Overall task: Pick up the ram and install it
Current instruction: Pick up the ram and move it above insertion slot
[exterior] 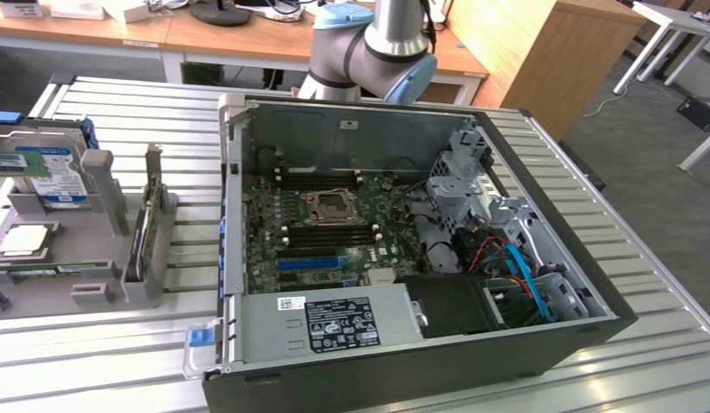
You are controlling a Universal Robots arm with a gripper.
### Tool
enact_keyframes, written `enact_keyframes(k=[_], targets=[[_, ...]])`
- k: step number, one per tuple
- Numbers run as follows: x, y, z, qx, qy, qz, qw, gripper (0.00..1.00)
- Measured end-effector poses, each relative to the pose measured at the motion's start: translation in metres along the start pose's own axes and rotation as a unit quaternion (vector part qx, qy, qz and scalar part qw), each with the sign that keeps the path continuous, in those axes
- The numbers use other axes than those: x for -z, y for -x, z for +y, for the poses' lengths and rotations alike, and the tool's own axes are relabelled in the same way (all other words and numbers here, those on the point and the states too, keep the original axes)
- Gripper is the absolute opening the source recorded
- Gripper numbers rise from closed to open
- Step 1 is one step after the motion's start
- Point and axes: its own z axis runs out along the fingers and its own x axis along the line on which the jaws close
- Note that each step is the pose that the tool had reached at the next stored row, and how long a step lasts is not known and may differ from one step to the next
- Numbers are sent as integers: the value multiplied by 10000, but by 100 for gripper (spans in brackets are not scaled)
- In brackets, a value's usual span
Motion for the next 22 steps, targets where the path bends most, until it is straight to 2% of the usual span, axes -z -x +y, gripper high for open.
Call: enact_keyframes(k=[8, 22], targets=[[6, 2, -159, 17, 0, 1, 10000, 12], [23, 4, -541, 38, 1, 2, 10000, 12]])
